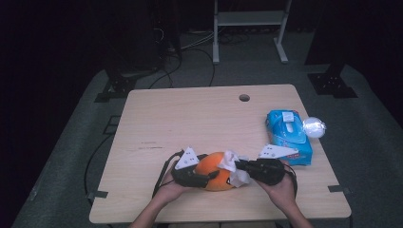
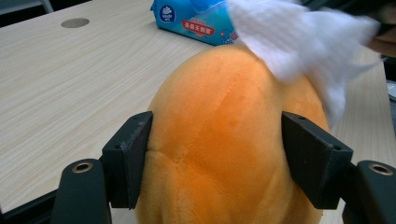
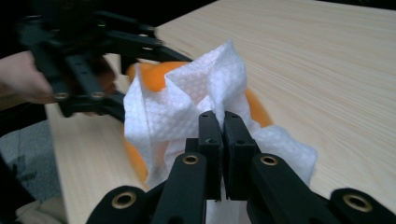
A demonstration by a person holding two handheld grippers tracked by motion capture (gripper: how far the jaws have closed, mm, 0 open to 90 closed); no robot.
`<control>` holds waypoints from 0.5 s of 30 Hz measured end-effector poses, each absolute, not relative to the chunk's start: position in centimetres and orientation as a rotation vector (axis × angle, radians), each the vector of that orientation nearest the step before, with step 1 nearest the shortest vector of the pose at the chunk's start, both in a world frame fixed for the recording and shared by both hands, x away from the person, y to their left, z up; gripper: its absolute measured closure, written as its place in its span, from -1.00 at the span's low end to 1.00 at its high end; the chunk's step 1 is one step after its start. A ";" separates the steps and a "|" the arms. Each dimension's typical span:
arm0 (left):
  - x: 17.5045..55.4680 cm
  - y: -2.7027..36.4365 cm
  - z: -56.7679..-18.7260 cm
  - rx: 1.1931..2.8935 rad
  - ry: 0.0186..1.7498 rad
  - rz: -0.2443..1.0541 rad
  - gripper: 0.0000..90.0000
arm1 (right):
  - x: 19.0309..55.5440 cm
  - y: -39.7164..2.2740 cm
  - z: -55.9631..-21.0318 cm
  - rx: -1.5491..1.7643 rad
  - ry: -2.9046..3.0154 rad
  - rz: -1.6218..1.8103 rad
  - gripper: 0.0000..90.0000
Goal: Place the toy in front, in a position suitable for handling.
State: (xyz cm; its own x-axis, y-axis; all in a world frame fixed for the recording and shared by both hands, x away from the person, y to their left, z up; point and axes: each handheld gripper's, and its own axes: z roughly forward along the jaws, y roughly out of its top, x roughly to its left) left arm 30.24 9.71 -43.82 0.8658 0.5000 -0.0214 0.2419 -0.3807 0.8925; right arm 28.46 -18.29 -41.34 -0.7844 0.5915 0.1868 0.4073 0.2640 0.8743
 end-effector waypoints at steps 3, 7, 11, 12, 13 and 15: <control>30.3 9.6 -43.8 1.979 0.545 0.300 -0.37 | 28.3 -17.4 -41.5 0.903 2.378 1.487 0.92; 30.0 9.5 -43.6 1.979 0.535 0.278 -0.41 | 29.3 -18.1 -42.2 0.975 2.372 1.486 0.92; 29.4 9.3 -43.3 2.000 0.493 0.275 -0.46 | 29.9 -18.7 -42.5 1.020 2.370 1.481 0.92; 29.3 9.3 -43.3 2.005 0.481 0.276 -0.46 | 29.9 -18.8 -42.5 1.029 2.370 1.481 0.92; 29.2 9.3 -43.2 2.012 0.474 0.280 -0.45 | 30.0 -18.9 -42.5 1.040 2.368 1.484 0.92; 29.1 9.3 -43.2 2.018 0.458 0.282 -0.42 | 29.7 -18.8 -42.1 1.025 2.353 1.497 0.92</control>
State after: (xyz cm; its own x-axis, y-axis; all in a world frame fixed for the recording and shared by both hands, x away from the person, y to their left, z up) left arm 29.12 9.30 -43.21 0.9009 0.4339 0.0045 0.1994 -0.4231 0.8839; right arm 29.72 -18.82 -42.12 -0.7493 0.6279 0.2106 0.4570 0.2600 0.8506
